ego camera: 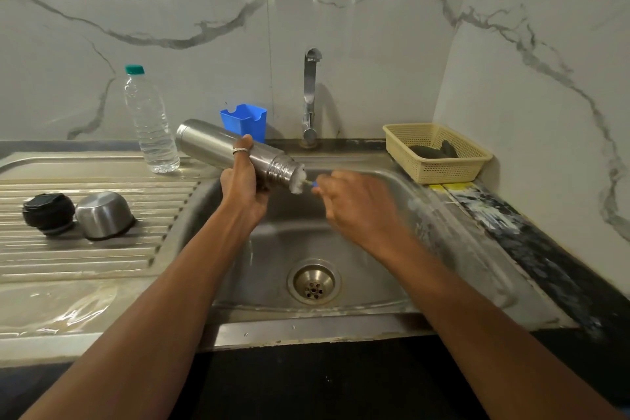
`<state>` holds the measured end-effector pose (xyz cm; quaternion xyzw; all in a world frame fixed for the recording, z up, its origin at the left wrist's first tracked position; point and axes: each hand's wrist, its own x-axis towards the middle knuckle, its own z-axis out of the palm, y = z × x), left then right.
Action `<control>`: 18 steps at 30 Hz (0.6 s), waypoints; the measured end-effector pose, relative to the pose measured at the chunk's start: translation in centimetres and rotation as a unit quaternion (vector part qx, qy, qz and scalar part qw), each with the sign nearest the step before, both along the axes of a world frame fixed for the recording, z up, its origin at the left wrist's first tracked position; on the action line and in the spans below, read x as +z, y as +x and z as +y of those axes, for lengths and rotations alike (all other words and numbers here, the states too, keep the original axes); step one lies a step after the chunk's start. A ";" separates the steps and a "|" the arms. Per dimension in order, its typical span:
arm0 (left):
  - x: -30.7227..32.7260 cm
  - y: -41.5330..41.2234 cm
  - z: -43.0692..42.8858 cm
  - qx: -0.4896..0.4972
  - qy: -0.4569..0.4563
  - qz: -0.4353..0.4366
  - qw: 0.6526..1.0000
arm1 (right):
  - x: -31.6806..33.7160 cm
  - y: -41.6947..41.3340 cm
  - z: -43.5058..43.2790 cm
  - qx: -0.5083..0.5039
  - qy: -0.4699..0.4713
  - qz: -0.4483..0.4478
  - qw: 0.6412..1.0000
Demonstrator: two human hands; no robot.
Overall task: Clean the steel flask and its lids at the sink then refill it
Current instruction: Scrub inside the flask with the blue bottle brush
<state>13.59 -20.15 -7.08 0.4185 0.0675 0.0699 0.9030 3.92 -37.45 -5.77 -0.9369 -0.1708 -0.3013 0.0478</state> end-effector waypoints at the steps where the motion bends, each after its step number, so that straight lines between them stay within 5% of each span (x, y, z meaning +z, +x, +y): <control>1: 0.0 -0.1 -0.1 0.003 0.009 0.003 1.000 | -0.1 -0.2 0.8 0.003 0.062 0.097 0.993; 3: -0.1 -0.3 -0.1 0.005 0.019 0.005 1.000 | 0.6 -0.1 1.4 0.024 0.195 0.222 0.955; 5: 0.1 -0.2 0.1 0.008 0.009 0.005 1.000 | 1.7 -0.2 0.4 0.040 0.236 0.237 0.942; 8: 0.5 0.0 0.4 0.014 -0.004 0.003 1.000 | 2.3 -0.1 -1.6 0.024 0.095 0.070 0.993; 10: 0.6 0.0 0.3 0.017 -0.014 0.004 1.000 | 1.7 0.0 -1.8 -0.007 -0.030 -0.080 0.996; 12: 0.6 0.0 0.3 0.018 -0.015 0.002 1.000 | 1.1 0.1 -1.4 0.008 -0.049 -0.124 0.991; 16: 0.3 -0.4 -0.6 0.005 0.005 0.000 1.000 | 0.0 -0.2 1.2 -0.005 -0.036 0.008 0.999; 18: 0.1 -0.7 -1.0 0.003 0.017 0.007 1.000 | 0.5 -0.7 2.5 -0.015 0.078 0.120 0.990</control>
